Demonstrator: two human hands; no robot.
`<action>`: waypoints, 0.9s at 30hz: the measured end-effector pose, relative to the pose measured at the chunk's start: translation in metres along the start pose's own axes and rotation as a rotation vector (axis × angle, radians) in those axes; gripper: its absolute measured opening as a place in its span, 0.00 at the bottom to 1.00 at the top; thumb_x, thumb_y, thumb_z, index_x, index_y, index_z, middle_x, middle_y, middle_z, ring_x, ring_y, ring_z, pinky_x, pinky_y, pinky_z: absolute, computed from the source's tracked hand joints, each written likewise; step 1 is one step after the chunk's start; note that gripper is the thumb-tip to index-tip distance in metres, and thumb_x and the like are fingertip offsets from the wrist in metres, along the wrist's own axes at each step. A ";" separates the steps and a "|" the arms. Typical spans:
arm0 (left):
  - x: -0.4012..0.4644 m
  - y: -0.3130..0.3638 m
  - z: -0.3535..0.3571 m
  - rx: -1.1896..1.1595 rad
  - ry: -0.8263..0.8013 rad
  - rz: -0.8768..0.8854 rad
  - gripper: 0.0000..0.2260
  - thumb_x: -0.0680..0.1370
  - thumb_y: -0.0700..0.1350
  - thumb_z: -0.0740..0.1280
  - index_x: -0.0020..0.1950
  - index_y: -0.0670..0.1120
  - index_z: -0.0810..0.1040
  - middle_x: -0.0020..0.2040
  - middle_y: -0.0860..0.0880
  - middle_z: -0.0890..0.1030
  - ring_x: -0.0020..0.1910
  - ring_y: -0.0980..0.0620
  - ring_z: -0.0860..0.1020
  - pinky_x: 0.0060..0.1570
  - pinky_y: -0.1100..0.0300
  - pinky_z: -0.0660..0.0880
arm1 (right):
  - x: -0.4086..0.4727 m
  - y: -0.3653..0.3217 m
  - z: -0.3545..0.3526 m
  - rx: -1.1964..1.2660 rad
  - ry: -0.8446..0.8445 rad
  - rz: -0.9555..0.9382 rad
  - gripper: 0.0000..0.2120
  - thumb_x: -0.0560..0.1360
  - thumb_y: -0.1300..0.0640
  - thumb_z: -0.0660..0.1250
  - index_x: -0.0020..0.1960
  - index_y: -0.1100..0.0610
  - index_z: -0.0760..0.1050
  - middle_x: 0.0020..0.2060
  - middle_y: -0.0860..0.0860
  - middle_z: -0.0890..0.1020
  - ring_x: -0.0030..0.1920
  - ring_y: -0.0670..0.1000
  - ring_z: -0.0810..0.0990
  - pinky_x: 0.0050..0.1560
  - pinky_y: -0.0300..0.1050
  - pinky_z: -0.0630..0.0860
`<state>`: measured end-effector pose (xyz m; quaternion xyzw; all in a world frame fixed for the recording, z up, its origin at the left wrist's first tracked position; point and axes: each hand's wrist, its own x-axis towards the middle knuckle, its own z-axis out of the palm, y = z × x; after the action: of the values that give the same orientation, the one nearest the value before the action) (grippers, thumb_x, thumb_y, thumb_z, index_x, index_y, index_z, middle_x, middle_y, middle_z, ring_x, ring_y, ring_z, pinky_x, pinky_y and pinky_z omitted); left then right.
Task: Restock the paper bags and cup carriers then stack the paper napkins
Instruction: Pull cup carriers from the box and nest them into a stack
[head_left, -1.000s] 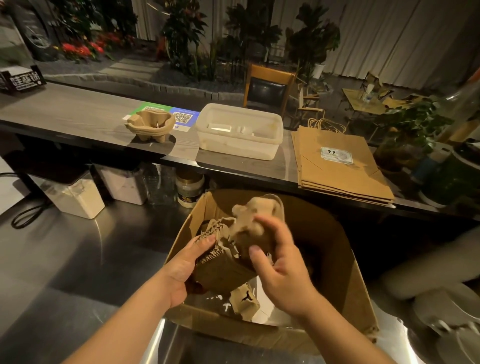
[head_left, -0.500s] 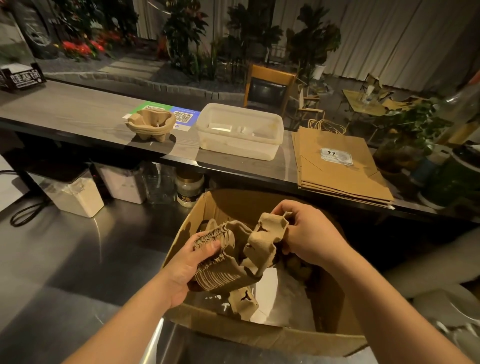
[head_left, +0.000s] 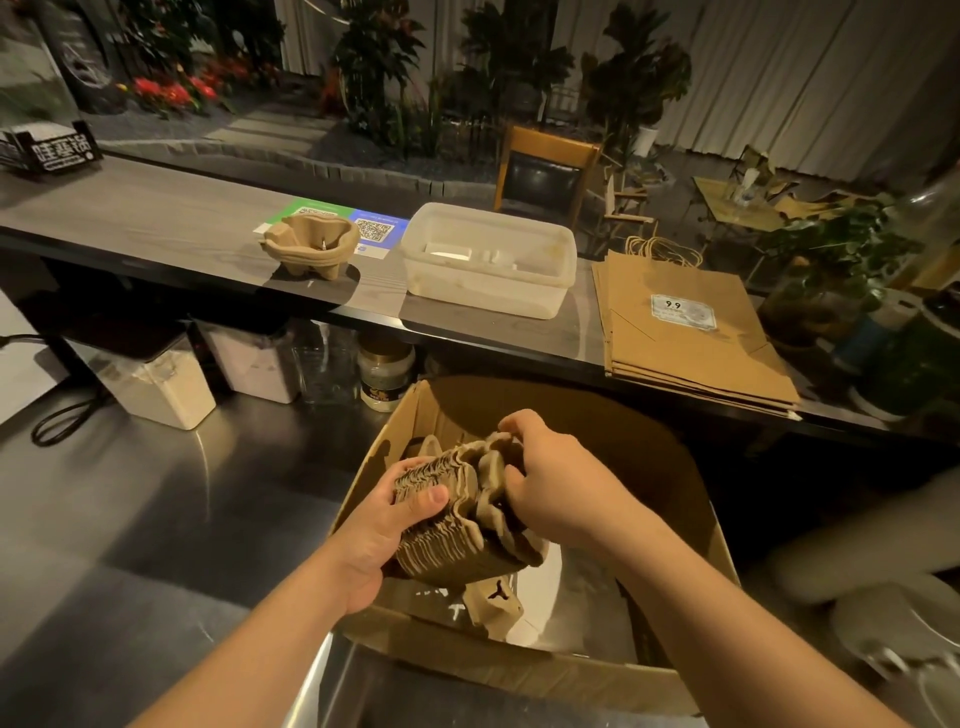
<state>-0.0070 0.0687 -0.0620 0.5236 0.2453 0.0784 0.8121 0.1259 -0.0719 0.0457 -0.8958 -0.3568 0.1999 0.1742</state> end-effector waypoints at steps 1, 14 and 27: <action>0.000 0.000 0.000 0.000 0.000 -0.001 0.53 0.48 0.65 0.86 0.71 0.54 0.73 0.59 0.44 0.86 0.60 0.41 0.84 0.63 0.42 0.79 | -0.001 -0.001 0.004 0.033 -0.005 -0.003 0.21 0.83 0.53 0.63 0.73 0.47 0.62 0.52 0.46 0.81 0.43 0.47 0.83 0.43 0.43 0.85; 0.000 0.002 -0.004 -0.075 0.068 0.074 0.49 0.55 0.68 0.83 0.72 0.55 0.73 0.64 0.44 0.83 0.63 0.41 0.82 0.62 0.37 0.79 | 0.018 0.047 0.046 0.738 0.408 0.306 0.15 0.83 0.58 0.63 0.69 0.49 0.70 0.53 0.49 0.81 0.45 0.47 0.81 0.40 0.39 0.79; -0.001 0.002 -0.005 -0.123 0.075 0.049 0.49 0.52 0.71 0.82 0.70 0.59 0.74 0.62 0.47 0.84 0.60 0.43 0.84 0.60 0.38 0.80 | 0.030 0.064 0.127 -0.070 -0.451 0.251 0.36 0.73 0.39 0.74 0.73 0.53 0.67 0.62 0.54 0.76 0.56 0.54 0.79 0.54 0.47 0.82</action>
<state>-0.0099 0.0731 -0.0620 0.4754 0.2575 0.1329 0.8307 0.1210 -0.0729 -0.0993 -0.8713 -0.2793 0.4020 0.0332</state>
